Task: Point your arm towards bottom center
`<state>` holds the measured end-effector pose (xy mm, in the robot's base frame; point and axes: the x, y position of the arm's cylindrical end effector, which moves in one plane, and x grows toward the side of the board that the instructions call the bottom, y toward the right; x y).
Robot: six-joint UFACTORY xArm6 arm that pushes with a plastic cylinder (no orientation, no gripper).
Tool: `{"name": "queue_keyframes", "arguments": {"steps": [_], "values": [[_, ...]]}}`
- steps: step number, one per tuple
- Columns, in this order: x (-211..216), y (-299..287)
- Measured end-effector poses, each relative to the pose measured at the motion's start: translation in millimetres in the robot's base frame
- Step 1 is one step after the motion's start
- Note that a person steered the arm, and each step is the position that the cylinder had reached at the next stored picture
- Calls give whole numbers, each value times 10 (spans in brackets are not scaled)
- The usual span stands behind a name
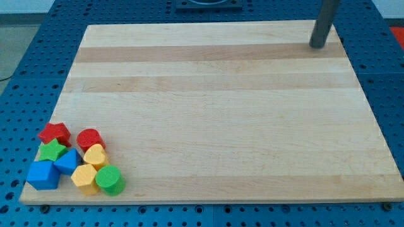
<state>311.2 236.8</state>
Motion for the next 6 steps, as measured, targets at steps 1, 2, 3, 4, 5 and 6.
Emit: {"name": "queue_keyframes", "arguments": {"steps": [1, 2, 3, 4, 5, 6], "values": [[947, -26], [1757, -176], [2251, -427], [2734, -861], [3075, -1117], [3079, -1186]]}}
